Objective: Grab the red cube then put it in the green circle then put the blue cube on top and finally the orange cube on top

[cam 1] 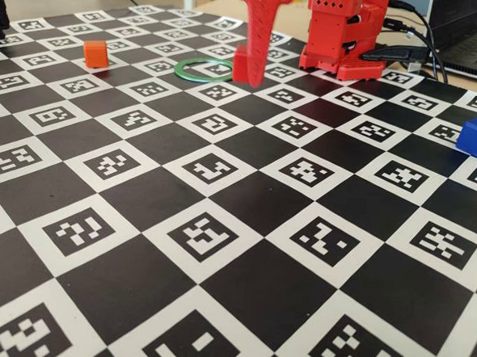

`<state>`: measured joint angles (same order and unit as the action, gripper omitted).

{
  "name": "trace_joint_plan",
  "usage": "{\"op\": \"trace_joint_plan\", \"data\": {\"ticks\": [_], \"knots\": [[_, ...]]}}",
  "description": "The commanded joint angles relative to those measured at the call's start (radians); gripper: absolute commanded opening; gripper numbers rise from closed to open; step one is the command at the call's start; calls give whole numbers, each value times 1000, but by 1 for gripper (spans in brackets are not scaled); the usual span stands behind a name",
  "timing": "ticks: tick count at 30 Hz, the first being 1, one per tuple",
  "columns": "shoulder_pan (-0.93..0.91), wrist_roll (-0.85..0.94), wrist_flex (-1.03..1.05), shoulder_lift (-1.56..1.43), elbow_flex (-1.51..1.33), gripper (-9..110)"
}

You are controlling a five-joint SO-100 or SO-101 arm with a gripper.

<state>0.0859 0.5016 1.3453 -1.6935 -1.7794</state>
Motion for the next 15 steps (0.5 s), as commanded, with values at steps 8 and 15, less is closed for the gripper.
{"op": "trace_joint_plan", "data": {"ticks": [8,15], "knots": [[-238,9,155,-278,-3,9],[-357,26,245,-364,-31,9]]}}
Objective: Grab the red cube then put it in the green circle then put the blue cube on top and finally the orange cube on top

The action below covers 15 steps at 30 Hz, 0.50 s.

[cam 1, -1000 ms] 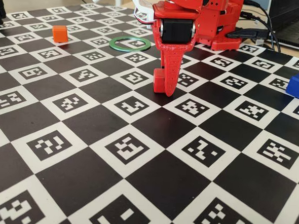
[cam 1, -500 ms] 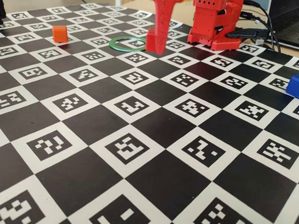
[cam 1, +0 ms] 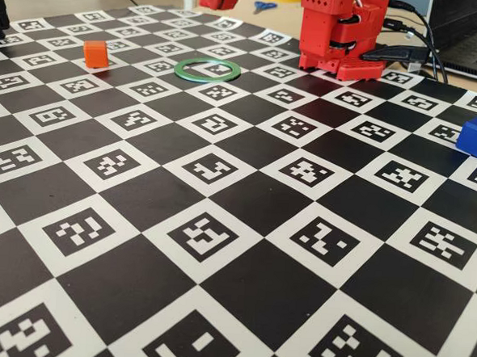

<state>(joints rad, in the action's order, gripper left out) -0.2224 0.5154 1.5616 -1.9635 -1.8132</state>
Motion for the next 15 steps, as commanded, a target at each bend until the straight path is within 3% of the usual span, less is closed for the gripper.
{"op": "trace_joint_plan", "data": {"ticks": [1,15], "knots": [[-66,15,34,-109,-9,9],[-295,147,-176,-210,-316,9]]}}
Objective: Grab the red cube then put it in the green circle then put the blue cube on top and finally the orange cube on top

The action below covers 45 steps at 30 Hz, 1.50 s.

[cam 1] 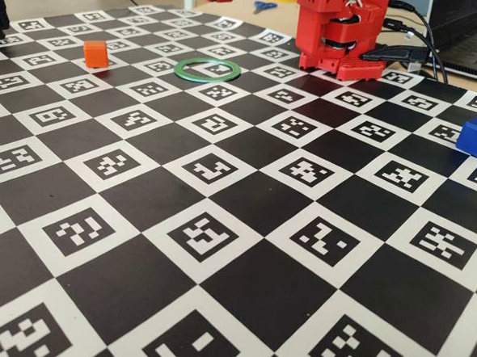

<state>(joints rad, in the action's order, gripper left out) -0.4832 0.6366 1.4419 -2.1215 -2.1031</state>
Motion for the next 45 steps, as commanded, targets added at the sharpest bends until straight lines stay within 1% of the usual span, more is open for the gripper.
{"op": "trace_joint_plan", "data": {"ticks": [1,11,23,33,45], "knots": [[-41,34,-75,-52,-48,9],[-103,84,-238,-29,-198,10],[-164,107,-407,78,-276,10],[-189,123,-474,133,-311,10],[-195,121,-518,224,-282,10]]}}
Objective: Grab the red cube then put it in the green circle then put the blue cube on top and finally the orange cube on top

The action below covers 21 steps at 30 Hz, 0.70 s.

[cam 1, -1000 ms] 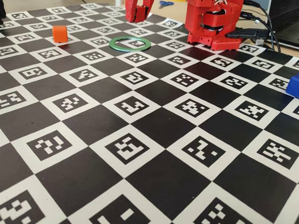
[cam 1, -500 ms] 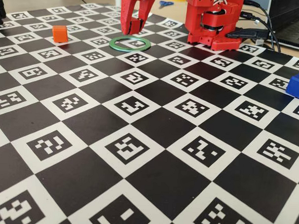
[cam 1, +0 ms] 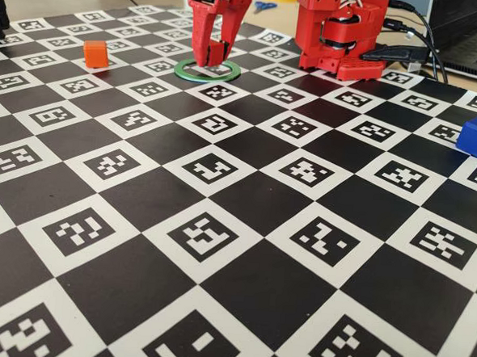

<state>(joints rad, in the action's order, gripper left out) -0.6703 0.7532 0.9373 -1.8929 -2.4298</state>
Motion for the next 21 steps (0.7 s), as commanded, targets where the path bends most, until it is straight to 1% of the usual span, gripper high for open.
{"op": "trace_joint_plan", "data": {"ticks": [1,12,21], "knots": [[-9,3,-15,0,46,10],[-6,2,-31,25,54,10],[-9,-9,-38,15,49,16]]}}
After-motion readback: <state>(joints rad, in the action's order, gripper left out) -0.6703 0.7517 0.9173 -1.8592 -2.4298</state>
